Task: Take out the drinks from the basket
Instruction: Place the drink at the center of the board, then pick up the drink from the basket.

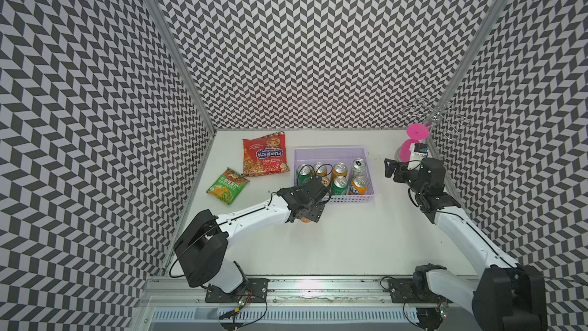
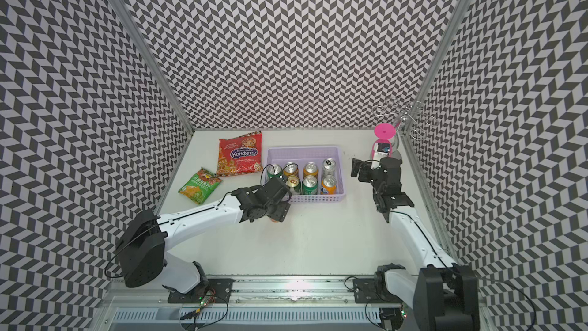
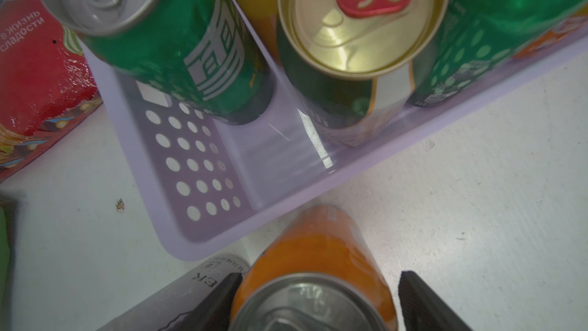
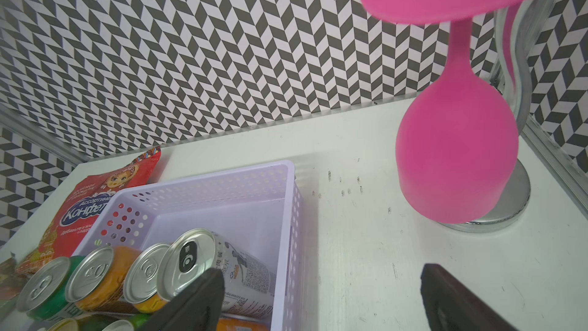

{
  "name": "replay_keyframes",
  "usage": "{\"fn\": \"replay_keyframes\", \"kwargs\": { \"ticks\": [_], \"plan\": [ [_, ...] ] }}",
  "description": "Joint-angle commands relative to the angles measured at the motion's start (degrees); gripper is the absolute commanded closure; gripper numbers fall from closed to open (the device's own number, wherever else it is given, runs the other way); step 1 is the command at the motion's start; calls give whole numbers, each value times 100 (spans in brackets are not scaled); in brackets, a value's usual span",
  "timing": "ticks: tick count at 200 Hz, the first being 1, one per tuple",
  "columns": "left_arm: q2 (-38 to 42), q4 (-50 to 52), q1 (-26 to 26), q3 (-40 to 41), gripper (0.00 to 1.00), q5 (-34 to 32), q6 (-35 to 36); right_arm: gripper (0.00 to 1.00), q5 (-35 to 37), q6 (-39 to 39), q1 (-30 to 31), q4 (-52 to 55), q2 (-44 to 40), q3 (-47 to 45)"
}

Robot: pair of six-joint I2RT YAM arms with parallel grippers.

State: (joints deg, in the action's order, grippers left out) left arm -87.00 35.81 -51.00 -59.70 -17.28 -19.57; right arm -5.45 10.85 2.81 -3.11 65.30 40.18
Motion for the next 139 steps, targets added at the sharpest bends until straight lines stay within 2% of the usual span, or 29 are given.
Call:
{"fn": "replay_keyframes", "kwargs": {
  "ticks": [1,81,107,139],
  "plan": [
    [165,-86,-33,-180,17,-143,83,0,-208,-82,-8,-361,44,-12],
    [662,-26,125,-534,6,-92,552,0,-608,-277,-9,-451,49,-8],
    [909,-200,404,-484,1,-57,832,0,-926,-217,24,-687,-75,-112],
    [1281,-365,887,-346,1,333,1039,0,-1116,-139,232,-892,-134,-160]
  ]
}}
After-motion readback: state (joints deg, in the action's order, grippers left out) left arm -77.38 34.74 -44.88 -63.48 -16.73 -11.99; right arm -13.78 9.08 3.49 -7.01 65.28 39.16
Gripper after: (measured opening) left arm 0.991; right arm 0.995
